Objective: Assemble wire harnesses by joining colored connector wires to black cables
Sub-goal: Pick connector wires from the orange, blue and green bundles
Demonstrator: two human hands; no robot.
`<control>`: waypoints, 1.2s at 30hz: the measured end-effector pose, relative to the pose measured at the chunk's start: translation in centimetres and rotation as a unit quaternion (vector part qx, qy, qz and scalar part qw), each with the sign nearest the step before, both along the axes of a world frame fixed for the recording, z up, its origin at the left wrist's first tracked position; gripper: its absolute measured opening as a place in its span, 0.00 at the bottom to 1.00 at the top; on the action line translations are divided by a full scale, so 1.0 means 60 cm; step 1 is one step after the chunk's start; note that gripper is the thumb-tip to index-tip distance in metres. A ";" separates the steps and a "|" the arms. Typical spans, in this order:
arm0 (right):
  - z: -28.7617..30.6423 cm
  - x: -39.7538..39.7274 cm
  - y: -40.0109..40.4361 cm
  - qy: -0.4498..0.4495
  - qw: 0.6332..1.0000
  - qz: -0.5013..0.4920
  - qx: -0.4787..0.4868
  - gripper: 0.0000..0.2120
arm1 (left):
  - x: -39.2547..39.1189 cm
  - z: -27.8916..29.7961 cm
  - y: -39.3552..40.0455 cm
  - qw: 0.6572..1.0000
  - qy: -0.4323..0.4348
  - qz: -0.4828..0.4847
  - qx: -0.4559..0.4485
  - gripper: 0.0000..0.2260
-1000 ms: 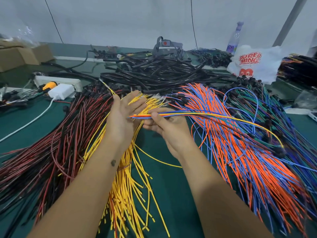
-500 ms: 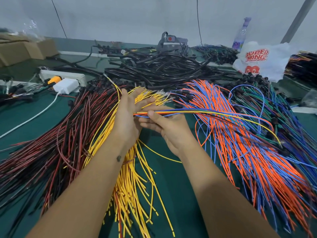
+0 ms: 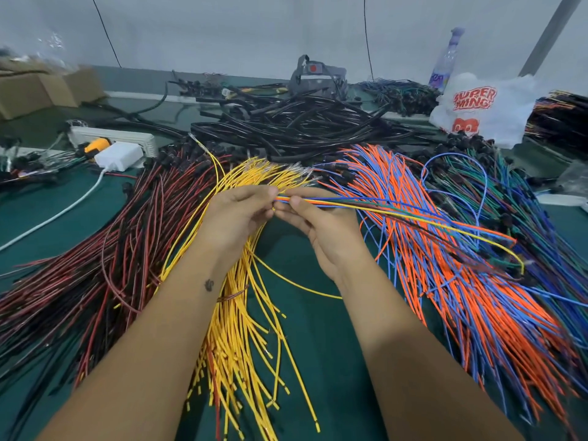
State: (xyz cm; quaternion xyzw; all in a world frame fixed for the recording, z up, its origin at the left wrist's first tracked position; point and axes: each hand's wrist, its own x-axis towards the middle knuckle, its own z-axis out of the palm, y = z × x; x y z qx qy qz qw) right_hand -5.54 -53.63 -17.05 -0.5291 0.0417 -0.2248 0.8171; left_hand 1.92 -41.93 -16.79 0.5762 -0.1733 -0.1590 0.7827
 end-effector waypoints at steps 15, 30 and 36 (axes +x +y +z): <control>-0.011 0.015 -0.018 0.089 0.994 -0.064 -0.023 0.07 | 0.019 -0.002 -0.017 0.987 -0.093 0.017 0.130 0.04; -0.017 0.033 -0.017 0.130 0.986 -0.098 -0.025 0.07 | 0.166 -0.018 -0.136 0.847 -0.221 0.224 0.428 0.27; -0.018 0.035 -0.016 0.141 0.984 -0.098 -0.039 0.12 | 0.181 -0.015 -0.140 0.888 -0.176 0.218 0.364 0.10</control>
